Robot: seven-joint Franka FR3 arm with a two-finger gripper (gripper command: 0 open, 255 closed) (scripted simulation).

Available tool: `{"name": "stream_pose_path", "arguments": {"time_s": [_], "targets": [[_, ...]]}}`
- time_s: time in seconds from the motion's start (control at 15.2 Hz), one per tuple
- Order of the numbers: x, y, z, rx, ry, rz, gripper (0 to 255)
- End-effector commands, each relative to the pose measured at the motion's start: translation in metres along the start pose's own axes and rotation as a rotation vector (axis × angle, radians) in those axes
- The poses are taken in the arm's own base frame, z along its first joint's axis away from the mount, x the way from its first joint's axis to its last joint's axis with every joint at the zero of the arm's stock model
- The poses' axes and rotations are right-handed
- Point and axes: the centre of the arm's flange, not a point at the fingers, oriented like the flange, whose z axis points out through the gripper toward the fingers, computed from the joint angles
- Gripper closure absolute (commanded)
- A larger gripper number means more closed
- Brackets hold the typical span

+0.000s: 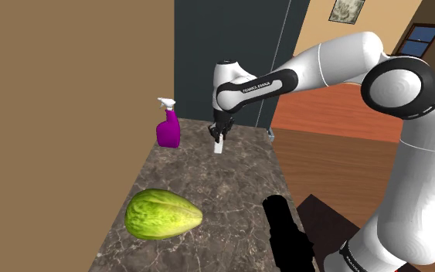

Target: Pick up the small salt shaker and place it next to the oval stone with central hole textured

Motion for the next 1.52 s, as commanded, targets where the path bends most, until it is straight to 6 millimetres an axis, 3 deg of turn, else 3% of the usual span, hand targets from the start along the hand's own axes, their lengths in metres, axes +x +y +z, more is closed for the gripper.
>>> {"name": "stream_pose_path", "arguments": {"time_s": [0.0,1.45], "targets": [[0.000,0.001,-0.007,0.000,-0.001,0.000,255],[0.001,0.013,-0.123,0.000,-0.001,0.000,255]]}}
